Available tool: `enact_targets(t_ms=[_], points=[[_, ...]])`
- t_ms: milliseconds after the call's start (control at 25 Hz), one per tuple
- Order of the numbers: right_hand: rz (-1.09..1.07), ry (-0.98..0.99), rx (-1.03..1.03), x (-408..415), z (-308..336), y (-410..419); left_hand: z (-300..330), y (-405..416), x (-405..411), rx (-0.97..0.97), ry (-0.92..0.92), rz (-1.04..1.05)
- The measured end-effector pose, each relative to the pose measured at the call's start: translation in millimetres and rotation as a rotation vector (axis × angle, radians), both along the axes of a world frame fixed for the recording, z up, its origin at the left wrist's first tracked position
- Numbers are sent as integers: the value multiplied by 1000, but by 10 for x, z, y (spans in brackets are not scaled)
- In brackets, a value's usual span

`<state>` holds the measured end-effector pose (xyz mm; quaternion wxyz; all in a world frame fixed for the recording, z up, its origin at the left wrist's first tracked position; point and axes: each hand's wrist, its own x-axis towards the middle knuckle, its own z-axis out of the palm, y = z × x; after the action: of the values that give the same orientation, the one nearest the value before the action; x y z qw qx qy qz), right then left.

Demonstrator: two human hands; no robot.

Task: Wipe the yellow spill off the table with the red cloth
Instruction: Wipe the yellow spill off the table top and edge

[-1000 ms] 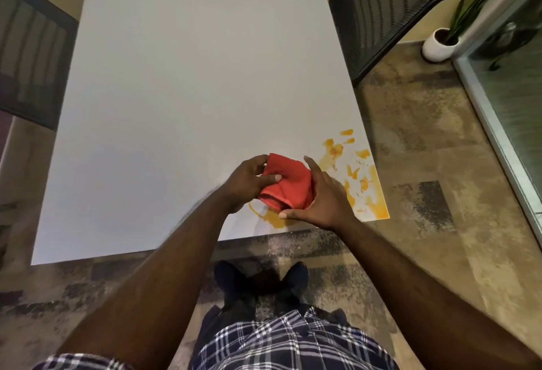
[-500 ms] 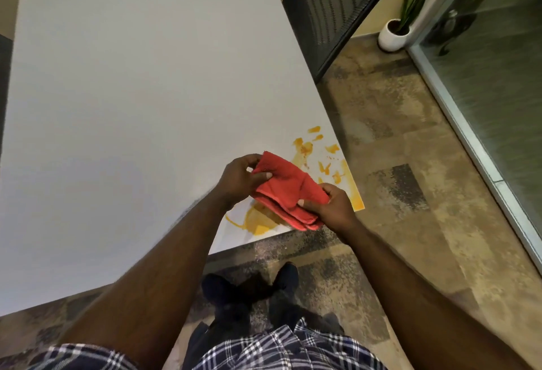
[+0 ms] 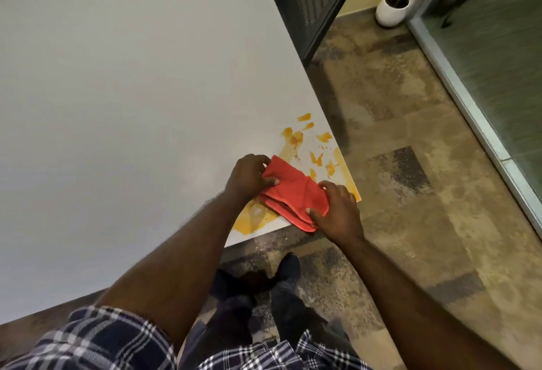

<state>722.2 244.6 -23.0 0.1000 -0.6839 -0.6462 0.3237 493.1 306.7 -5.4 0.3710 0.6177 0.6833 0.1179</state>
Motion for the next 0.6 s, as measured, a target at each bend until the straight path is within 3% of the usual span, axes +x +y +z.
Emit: enact_targets(t_ms=[80, 200, 360, 480, 600], points=[[83, -150, 146, -86, -25, 19, -74, 14, 20, 13, 23, -13], [356, -152, 328, -271, -117, 126, -145, 11, -18, 36, 61, -61], [728, -303, 250, -482, -365, 288, -196, -190, -330, 224, 194, 82], [749, -371, 251, -508, -546, 272, -274, -537, -744, 328, 257, 231], [654, -375, 231, -628, -605, 242, -436, -955, -1170, 310, 367, 344]])
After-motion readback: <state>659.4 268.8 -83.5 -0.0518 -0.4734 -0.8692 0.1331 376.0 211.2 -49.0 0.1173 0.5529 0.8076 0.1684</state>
